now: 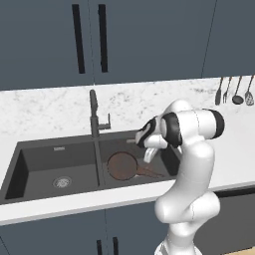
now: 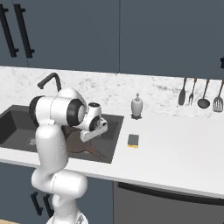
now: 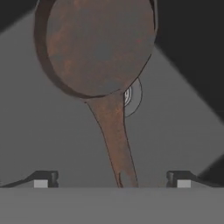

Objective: Pick the pan and sponge and place them into the sink. Then turn on the water.

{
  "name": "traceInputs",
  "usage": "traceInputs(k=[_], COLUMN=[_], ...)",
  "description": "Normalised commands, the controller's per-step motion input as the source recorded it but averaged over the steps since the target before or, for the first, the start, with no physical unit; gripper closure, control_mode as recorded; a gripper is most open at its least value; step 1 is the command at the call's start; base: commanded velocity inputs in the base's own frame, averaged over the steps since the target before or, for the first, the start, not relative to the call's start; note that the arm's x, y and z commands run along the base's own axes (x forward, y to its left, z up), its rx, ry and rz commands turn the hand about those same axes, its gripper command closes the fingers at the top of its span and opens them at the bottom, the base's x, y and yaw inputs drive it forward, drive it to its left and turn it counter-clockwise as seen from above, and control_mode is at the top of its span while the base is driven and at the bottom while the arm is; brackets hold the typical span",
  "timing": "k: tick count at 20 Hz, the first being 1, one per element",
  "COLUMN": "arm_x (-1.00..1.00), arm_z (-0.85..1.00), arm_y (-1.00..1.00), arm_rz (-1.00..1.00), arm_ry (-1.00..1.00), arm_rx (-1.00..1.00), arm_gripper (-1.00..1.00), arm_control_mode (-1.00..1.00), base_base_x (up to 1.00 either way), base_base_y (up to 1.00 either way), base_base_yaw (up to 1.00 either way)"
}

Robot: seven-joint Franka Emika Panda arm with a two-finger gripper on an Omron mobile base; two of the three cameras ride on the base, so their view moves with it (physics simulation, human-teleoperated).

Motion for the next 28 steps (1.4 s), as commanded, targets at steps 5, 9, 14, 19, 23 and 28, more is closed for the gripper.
traceInputs(k=[5,9,14,19,23,28], arm_x=[-0.25,-0.03,0.06,0.11,0.23,0.04], arm_z=[0.89,0.88,0.9,0.53,0.01,0.0], arm_y=[-0.3,-0.57,-0.78,-0.87,-1.0,-0.31], arm_rz=[-0.25,-0.44,-0.53,-0.5,-0.21,-0.02], arm_ry=[-0.36,-0.11,0.03,0.12,0.05,-0.01], arm_rx=[0.0,0.0,0.01,0.25,0.4,0.16], arm_gripper=[-1.0,-1.0,-1.0,-1.0,-1.0,-1.0], arm_control_mode=[-1.0,-1.0,-1.0,-1.0,-1.0,-1.0], base_base_x=[0.0,0.0,0.0,0.0,0.0,0.0], base_base_y=[0.0,0.0,0.0,0.0,0.0,0.0], base_base_yaw=[0.0,0.0,0.0,0.0,0.0,0.0])
